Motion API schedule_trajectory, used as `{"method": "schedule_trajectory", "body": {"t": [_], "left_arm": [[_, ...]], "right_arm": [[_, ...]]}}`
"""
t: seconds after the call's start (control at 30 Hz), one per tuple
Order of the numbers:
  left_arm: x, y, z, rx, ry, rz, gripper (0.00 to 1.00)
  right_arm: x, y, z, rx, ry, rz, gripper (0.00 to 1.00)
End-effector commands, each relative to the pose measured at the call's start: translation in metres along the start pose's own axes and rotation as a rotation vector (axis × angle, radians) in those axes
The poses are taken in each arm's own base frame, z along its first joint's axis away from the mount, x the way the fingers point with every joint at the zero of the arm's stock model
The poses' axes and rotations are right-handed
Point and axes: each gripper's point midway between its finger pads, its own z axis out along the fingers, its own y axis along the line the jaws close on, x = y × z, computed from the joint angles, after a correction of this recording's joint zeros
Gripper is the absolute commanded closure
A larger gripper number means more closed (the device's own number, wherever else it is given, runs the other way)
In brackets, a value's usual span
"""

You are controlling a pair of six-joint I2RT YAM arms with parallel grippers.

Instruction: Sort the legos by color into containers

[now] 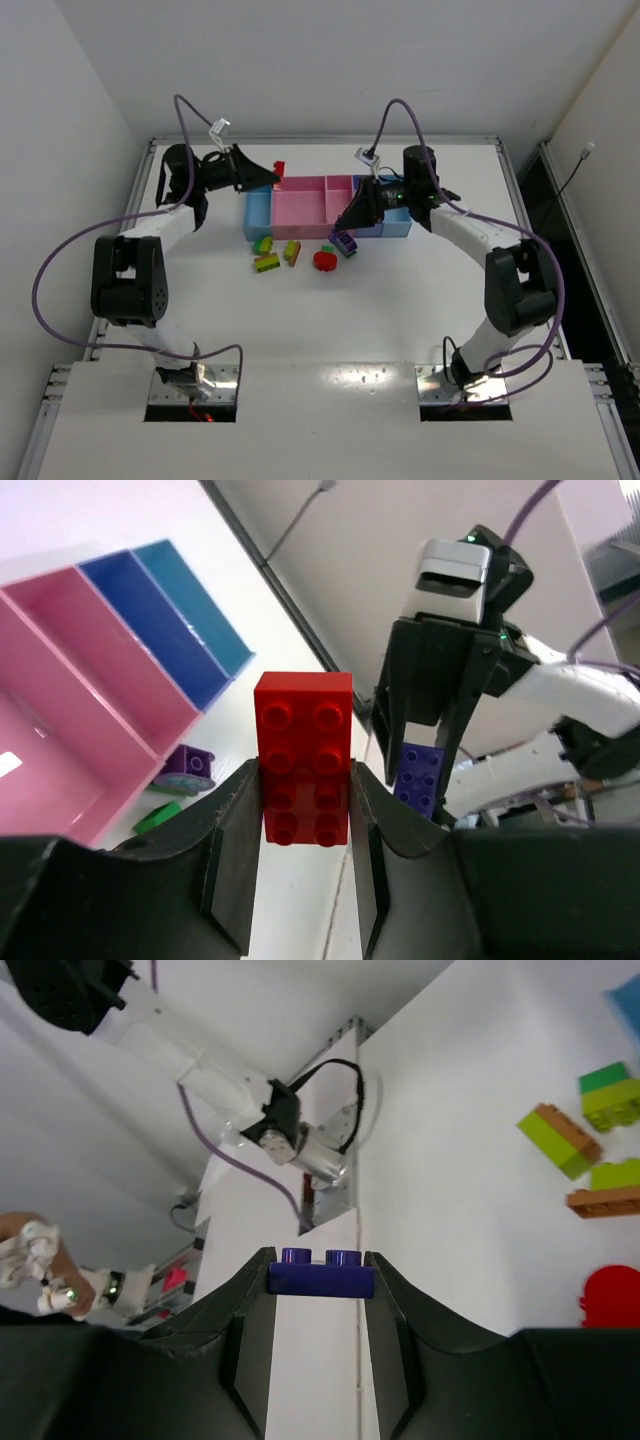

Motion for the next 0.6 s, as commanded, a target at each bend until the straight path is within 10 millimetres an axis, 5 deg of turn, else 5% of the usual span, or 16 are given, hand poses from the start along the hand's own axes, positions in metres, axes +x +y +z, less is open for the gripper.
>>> {"method": "schedule_trajectory", "body": {"t": [0.0, 0.03, 0.07, 0.13, 0.27, 0.57], "left_arm": [[-0.005, -0.007, 0.013, -0.048, 0.012, 0.152, 1.00], [-0.010, 0.006, 0.016, -0.143, -0.015, 0.189, 1.00], [0.015, 0.020, 0.020, -0.248, 0.061, 0.122, 1.00], [0.006, 0.040, 0.024, -0.418, 0.061, 0.269, 1.00], [0.023, 0.075, 0.022, -0.655, 0.096, 0.238, 1.00], [0.044, 0.119, 0.024, -0.901, 0.199, 0.320, 1.00]], "right_arm": [[-0.008, -0.007, -0.022, 0.082, -0.038, -0.082, 1.00], [-0.018, -0.024, -0.034, 0.174, -0.071, -0.124, 1.00], [-0.019, -0.030, -0.042, 0.233, -0.074, -0.100, 1.00], [-0.030, -0.053, -0.060, 0.403, -0.091, -0.161, 1.00], [-0.037, -0.079, -0.085, 0.637, -0.110, -0.147, 1.00], [-0.049, -0.111, -0.097, 0.774, -0.129, -0.139, 1.00]]}}
